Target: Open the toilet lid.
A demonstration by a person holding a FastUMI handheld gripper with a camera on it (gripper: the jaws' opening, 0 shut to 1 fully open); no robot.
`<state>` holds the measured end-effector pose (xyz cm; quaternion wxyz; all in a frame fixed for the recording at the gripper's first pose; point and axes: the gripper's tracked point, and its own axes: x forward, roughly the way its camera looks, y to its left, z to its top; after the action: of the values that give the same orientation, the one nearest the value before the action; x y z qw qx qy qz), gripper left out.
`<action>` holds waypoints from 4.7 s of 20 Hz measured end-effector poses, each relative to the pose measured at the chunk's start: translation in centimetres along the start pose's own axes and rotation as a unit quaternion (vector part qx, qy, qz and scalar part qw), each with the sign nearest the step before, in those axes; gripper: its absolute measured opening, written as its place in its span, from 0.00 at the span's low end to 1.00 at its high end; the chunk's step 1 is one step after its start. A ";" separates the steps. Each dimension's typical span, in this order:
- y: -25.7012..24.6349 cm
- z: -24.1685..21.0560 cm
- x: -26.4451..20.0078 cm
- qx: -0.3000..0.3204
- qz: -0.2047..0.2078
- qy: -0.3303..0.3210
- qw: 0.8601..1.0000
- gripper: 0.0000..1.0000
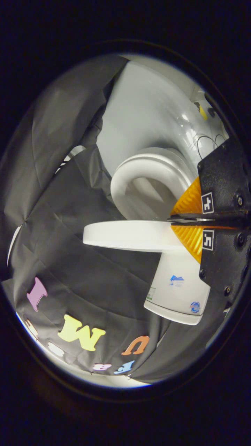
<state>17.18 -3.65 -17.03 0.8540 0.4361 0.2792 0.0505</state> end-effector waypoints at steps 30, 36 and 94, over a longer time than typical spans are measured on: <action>10.0 -1.0 -2.3 -0.098 -0.004 -0.031 0.995 0.04; 12.1 -1.8 -2.4 -0.123 -0.006 -0.039 0.992 0.05; 30.8 -17.1 1.2 -0.391 -0.045 -0.069 0.916 0.06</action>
<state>14.13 27.93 -1.63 0.9750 0.0564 0.1964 0.0873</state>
